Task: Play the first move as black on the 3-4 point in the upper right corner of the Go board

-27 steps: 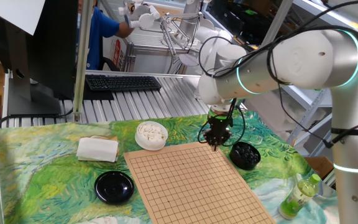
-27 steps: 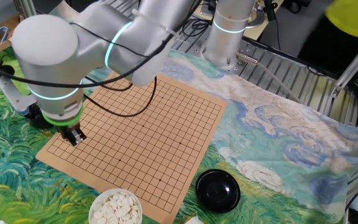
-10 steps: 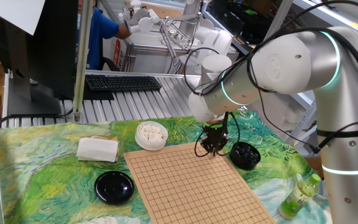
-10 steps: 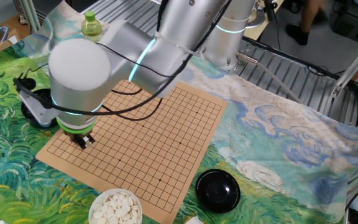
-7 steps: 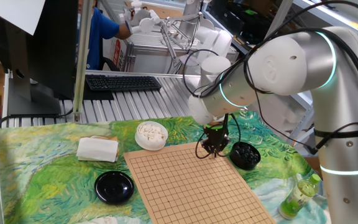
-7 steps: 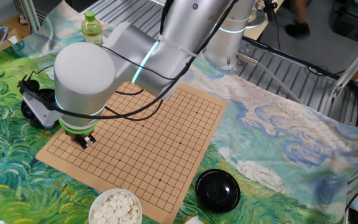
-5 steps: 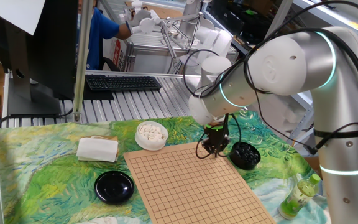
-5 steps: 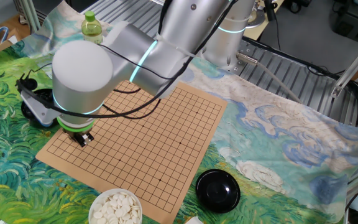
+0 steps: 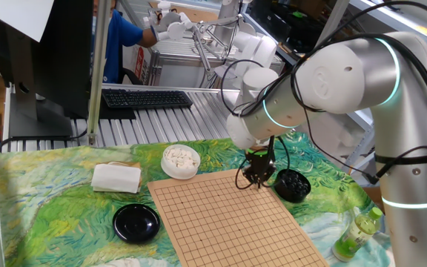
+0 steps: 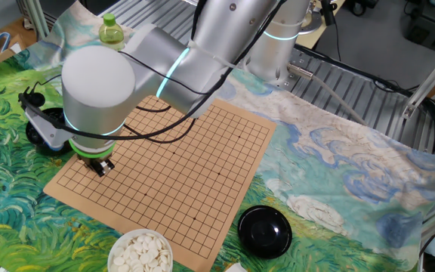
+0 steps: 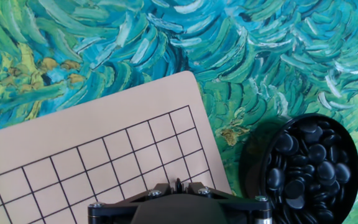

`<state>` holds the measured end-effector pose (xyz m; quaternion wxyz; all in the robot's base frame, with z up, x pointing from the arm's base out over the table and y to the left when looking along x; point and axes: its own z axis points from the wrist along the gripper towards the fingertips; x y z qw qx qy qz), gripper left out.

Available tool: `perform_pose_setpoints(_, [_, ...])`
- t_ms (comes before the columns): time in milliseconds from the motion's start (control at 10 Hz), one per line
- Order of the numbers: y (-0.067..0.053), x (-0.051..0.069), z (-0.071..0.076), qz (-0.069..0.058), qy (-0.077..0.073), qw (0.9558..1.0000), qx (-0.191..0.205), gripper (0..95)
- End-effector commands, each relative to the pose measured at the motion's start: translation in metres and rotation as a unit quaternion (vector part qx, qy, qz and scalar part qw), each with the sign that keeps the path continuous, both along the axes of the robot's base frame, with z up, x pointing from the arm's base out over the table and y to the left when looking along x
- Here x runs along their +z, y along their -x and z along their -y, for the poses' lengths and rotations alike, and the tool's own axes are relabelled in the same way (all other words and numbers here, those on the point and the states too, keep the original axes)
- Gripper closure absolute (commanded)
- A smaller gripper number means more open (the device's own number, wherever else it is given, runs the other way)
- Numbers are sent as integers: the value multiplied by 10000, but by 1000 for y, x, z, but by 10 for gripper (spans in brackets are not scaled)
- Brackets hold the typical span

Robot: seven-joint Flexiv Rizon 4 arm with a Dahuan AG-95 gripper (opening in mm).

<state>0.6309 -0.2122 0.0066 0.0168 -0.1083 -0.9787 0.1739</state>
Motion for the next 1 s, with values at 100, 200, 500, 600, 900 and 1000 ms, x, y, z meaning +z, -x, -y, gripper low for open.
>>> perform_pose_setpoints(100, [-1, -1, 0, 16, 8, 10000, 52, 950])
perform_pose_setpoints(200, [-1, -1, 0, 33, 120, 9998, 133, 950])
perform_pose_setpoints(500, [1, 3, 0, 39, 190, 9996, 192, 950])
perform_pose_setpoints(600, [1, 3, 0, 45, 193, 9996, 194, 950])
perform_pose_setpoints(900, [0, 2, 0, 92, 213, 9995, 204, 950])
perform_pose_setpoints(1000, [0, 2, -1, 107, 219, 9995, 204, 950])
